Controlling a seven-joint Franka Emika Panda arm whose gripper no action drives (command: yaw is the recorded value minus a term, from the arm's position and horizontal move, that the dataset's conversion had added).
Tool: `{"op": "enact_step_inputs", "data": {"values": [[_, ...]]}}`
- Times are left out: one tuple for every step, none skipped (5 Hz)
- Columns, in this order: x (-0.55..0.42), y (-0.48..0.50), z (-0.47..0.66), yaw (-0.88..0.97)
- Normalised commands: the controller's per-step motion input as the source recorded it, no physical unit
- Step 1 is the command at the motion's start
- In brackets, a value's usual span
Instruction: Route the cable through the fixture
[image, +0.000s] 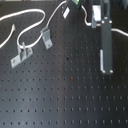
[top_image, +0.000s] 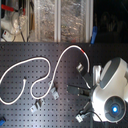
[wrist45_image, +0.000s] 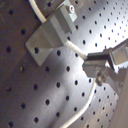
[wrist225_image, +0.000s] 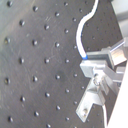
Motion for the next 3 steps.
{"op": "enact_step_inputs", "data": {"values": [[-0.147, 0.266, 0.15, -0.15], [-0.219, 0.283, 0.16, 0.00], [-0.175, 0.206, 0.17, 0.14]]}}
